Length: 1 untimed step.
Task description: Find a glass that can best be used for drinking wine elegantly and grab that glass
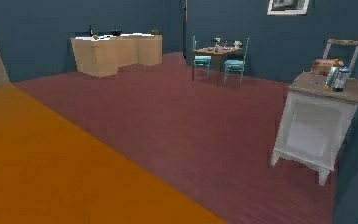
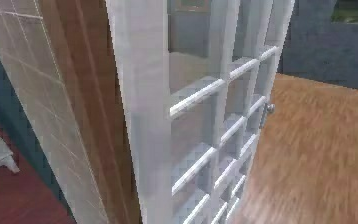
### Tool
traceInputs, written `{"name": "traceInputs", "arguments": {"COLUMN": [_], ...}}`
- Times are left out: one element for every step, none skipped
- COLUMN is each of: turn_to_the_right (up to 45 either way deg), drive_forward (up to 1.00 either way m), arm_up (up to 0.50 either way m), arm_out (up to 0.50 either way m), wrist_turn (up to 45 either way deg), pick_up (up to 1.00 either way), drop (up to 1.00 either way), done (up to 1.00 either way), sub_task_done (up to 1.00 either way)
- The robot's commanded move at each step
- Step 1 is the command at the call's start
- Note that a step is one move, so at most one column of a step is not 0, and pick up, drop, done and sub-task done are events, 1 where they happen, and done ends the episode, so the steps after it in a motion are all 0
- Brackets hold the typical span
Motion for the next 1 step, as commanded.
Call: {"name": "traceInputs", "arguments": {"turn_to_the_right": [33.0], "drive_forward": [0.00], "arm_up": [0.00], "arm_out": [0.00], "wrist_turn": [0.0], "pick_up": [0.00], "drop": [0.00], "done": [0.00], "sub_task_done": [0.00]}}
